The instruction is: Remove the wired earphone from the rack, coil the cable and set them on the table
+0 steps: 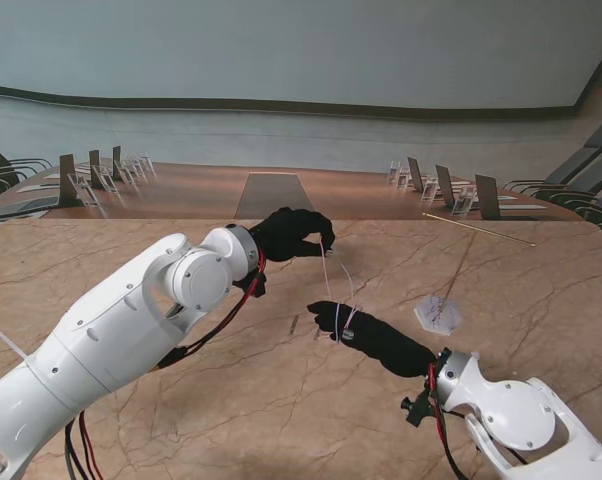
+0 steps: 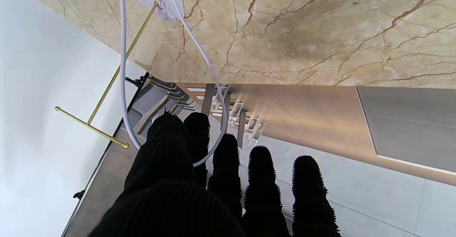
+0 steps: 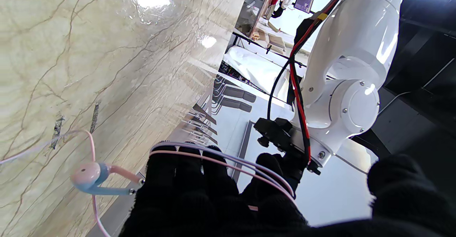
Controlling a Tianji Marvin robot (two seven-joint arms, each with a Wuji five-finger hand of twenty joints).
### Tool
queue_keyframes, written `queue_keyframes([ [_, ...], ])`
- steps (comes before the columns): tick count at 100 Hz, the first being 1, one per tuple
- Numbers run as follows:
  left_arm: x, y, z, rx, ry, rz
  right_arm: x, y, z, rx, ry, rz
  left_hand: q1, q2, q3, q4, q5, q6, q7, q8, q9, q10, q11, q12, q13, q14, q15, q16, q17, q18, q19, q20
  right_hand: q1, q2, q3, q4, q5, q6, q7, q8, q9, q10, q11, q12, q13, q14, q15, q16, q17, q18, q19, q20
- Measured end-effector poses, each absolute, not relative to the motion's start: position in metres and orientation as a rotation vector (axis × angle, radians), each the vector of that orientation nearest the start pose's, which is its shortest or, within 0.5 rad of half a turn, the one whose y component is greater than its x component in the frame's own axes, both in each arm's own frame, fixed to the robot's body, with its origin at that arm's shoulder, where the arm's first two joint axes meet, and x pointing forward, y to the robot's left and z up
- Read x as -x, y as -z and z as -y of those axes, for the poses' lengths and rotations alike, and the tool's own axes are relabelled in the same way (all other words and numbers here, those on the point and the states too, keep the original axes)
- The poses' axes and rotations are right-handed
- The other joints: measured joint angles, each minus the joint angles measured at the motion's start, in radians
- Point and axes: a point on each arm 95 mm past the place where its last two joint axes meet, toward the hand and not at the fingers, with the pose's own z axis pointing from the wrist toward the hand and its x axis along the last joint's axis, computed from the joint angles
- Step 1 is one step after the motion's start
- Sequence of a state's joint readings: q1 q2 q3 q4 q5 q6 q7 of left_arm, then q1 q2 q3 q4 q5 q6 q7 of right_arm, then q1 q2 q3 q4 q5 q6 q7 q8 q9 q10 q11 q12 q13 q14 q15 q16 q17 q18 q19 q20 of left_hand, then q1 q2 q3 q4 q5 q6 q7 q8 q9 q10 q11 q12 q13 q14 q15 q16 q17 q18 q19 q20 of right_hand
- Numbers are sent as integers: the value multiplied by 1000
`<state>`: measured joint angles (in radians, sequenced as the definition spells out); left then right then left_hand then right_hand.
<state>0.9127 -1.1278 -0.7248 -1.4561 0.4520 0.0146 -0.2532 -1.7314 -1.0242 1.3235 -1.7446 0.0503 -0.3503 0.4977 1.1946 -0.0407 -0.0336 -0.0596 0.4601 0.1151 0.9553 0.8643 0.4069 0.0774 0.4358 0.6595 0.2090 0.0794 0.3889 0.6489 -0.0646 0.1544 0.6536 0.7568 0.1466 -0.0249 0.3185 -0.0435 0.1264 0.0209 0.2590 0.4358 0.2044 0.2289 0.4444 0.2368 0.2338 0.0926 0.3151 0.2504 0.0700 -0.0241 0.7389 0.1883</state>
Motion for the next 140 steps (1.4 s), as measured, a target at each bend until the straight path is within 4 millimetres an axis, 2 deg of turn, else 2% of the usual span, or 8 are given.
queue_keyframes([
  [7, -493, 210, 139, 1234, 1814, -1828, -336, 308, -13, 1612, 1948, 1309, 0, 0, 0, 0, 3, 7, 13, 0, 113, 15, 19, 0, 106, 42, 59, 2, 13, 15, 37, 0, 0, 0, 0, 0, 0, 0, 4, 0, 0, 0, 0, 0, 0, 0, 0, 0, 0, 0, 0, 0],
  [12, -493, 209, 139, 1230, 1815, -1829, -337, 308, -14, 1620, 1944, 1311, 0, 0, 0, 0, 3, 8, 22, 0, 145, 24, 35, 4, 122, 53, 69, 16, 18, 24, 56, 0, 0, 0, 0, 0, -2, 0, 7, 0, 0, 0, -1, 0, 0, 0, -1, 0, -5, 0, 0, 0],
  [24, -493, 209, 139, 1223, 1818, -1821, -340, 309, -13, 1632, 1940, 1317, 0, 12, -2, 0, -9, 21, 39, 0, 352, 61, 125, 70, 306, 148, 215, 80, 89, 66, 186, 0, 0, 0, 0, 0, -2, 0, 8, 0, 0, 0, -1, 0, 0, 0, -1, 0, -5, 0, 0, 0],
  [36, -493, 208, 139, 1221, 1825, -1821, -342, 308, -12, 1636, 1943, 1322, 0, 12, -2, 0, -23, 25, 40, -13, 474, 62, 260, 174, 419, 183, 381, 144, 153, 98, 334, 0, 0, 0, 0, 0, -2, 0, 8, 0, 0, 1, -3, 0, 0, 0, -10, 0, -5, 0, 0, 0],
  [74, -492, 199, 140, 1214, 1866, -1828, -349, 307, -11, 1666, 1945, 1327, 0, 12, -1, 0, -20, 46, 51, -44, 663, 3, 470, 308, 599, 199, 638, 230, 274, 141, 538, -1, 0, 0, 0, 0, -13, 0, 9, -16, -1, 1, -13, 0, -1, 0, -12, 0, -7, 0, -5, 0],
  [82, -491, 195, 140, 1204, 1879, -1830, -352, 307, -10, 1675, 1943, 1331, 0, 12, -1, 0, -19, 50, 51, -52, 713, -4, 503, 318, 651, 200, 673, 240, 311, 151, 572, -1, -41, 0, 24, 0, -13, 0, 2, -33, -4, 1, -26, -3, -1, 0, -16, 0, -9, 0, -18, 0],
  [110, -486, 189, 143, 1194, 1922, -1845, -362, 304, -6, 1694, 1971, 1343, -1, 12, -1, 0, -4, 62, 54, -77, 812, -70, 580, 341, 762, 206, 757, 241, 394, 168, 649, -2, -51, 0, 31, 0, -13, 6, -33, -41, -4, 3, -39, -15, -1, 0, -24, 0, -16, 0, -20, 0],
  [140, -477, 183, 147, 1166, 1946, -1890, -370, 303, -4, 1714, 1995, 1335, -15, 11, -1, 0, 19, 68, 58, -89, 860, -73, 629, 353, 805, 206, 816, 241, 429, 175, 675, -6, -62, 0, 55, 0, -9, 18, -143, -28, -12, 7, -63, -17, -18, 3, -26, 0, -23, 1, -41, 11],
])
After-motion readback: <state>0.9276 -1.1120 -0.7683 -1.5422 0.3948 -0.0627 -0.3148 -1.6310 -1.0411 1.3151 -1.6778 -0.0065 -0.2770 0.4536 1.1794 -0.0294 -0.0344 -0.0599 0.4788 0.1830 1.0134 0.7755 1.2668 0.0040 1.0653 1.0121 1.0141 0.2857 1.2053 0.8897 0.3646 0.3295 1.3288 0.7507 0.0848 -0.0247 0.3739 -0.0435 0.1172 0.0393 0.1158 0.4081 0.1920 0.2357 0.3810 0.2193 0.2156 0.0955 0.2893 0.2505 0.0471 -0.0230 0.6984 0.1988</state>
